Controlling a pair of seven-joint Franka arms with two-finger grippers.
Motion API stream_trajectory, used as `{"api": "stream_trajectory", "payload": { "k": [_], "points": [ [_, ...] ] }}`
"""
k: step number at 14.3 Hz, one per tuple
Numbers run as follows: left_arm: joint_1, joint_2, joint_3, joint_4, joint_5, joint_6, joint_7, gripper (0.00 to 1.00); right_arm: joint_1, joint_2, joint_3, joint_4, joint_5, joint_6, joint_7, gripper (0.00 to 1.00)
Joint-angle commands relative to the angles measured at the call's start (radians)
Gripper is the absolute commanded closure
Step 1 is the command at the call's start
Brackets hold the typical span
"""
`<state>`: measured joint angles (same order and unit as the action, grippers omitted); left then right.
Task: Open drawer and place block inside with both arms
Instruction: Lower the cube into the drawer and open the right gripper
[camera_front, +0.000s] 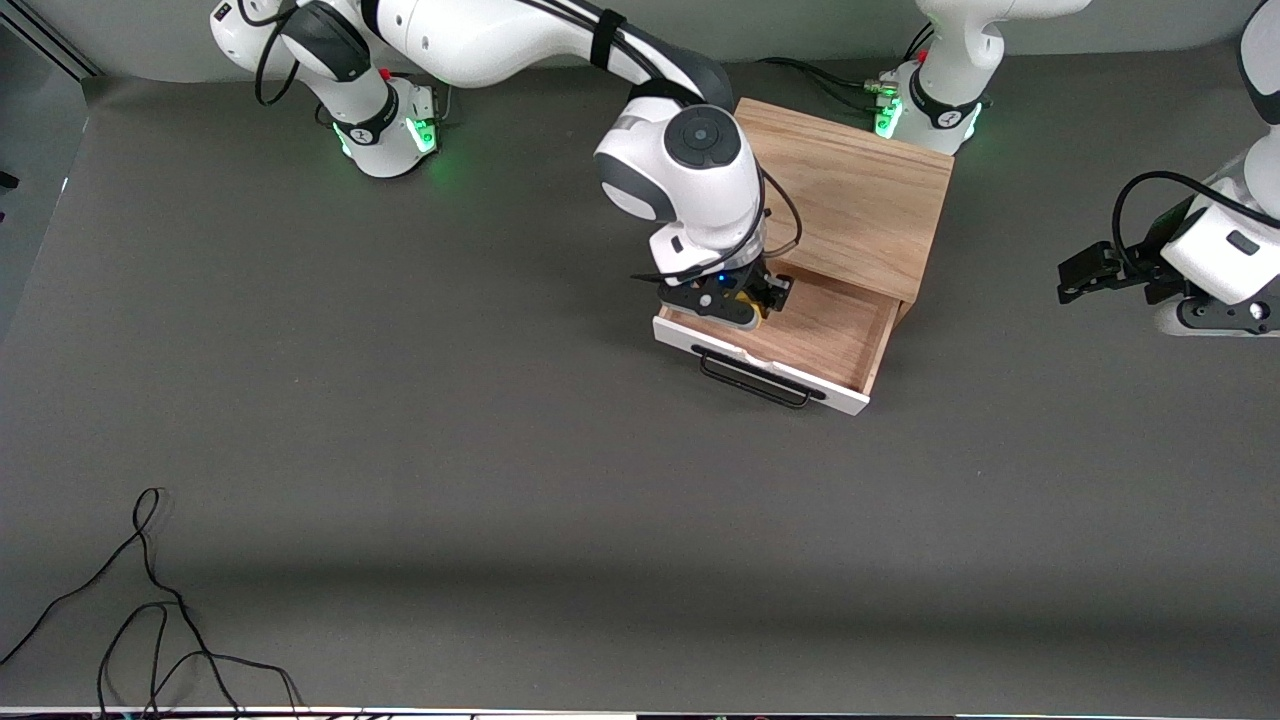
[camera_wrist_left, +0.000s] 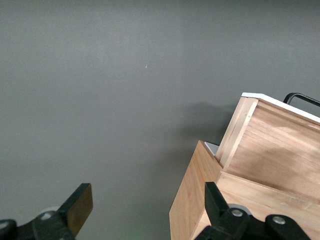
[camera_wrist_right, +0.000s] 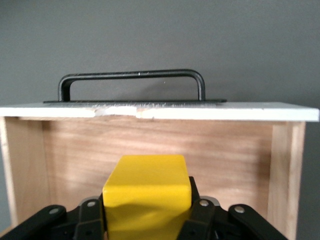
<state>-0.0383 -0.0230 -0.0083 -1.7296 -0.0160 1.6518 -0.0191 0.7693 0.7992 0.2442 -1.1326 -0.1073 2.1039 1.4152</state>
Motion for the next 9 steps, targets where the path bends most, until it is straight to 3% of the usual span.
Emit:
{"api": "stream_trajectory", "payload": {
  "k": [1,6,7,9],
  "points": [
    [0.001,0.02,-0.012,0.033,-0.001,0.002,0.011,0.0,0.031,0.064,-0.005,0.047,-0.035,0.025,0.025,0.95],
    [0.005,0.037,-0.016,0.065,0.001,-0.01,0.007,0.0,0.031,0.098,-0.005,0.042,-0.035,0.041,0.025,0.94],
    [0.015,0.035,-0.018,0.065,0.001,-0.012,0.007,0.0,0.031,0.101,-0.005,0.042,-0.035,0.045,0.025,0.91],
    [0.02,0.034,-0.032,0.064,0.001,-0.015,0.007,0.0,0.033,0.11,-0.005,0.042,-0.035,0.05,0.027,0.74]
  ]
}}
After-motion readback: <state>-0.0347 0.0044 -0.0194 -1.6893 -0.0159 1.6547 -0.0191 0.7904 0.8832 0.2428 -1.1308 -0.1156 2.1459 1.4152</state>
